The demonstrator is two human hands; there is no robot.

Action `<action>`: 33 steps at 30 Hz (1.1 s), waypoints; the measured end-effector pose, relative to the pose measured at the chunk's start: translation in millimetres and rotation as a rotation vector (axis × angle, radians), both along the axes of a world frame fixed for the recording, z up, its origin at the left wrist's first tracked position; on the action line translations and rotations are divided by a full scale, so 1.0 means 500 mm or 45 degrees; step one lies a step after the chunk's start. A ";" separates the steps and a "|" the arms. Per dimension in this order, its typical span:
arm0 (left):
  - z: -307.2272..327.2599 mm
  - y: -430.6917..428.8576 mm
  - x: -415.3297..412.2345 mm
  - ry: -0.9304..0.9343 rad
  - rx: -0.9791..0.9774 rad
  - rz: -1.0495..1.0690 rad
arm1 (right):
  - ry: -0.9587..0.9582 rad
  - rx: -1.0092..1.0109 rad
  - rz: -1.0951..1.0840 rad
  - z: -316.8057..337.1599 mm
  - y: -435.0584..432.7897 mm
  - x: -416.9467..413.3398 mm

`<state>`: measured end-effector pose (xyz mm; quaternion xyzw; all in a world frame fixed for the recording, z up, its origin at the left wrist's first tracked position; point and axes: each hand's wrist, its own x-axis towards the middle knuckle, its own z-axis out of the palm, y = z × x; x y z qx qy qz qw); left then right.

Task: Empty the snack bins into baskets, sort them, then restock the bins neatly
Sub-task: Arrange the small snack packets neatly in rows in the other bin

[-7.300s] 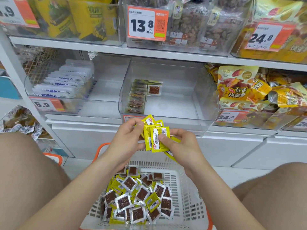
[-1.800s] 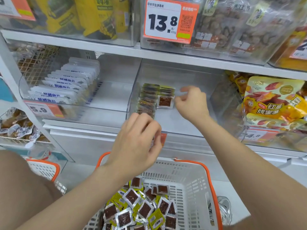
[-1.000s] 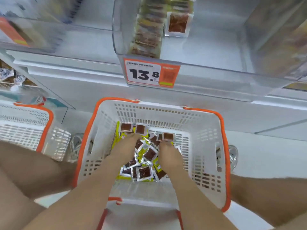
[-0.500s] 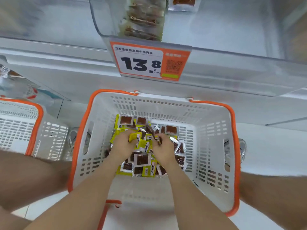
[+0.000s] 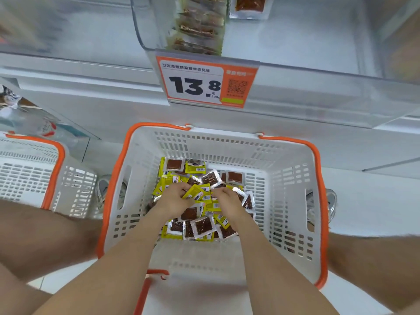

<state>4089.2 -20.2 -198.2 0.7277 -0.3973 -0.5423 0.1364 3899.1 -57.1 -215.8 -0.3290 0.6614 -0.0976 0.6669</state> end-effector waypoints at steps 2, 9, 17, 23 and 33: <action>-0.003 0.004 -0.001 -0.101 -0.052 -0.073 | 0.093 -0.189 0.132 -0.005 0.007 0.000; -0.002 0.016 -0.001 -0.160 -0.012 -0.300 | 0.194 -0.320 0.371 -0.011 0.000 -0.001; -0.005 0.016 -0.031 -0.458 -0.061 -0.733 | 0.219 -0.454 0.502 -0.016 0.002 -0.027; -0.006 0.005 -0.038 -0.544 -0.061 -0.921 | 0.263 -0.456 0.589 -0.026 0.008 -0.026; 0.007 0.033 -0.090 -0.872 -0.141 -1.560 | 0.445 -0.470 0.314 -0.018 0.002 -0.040</action>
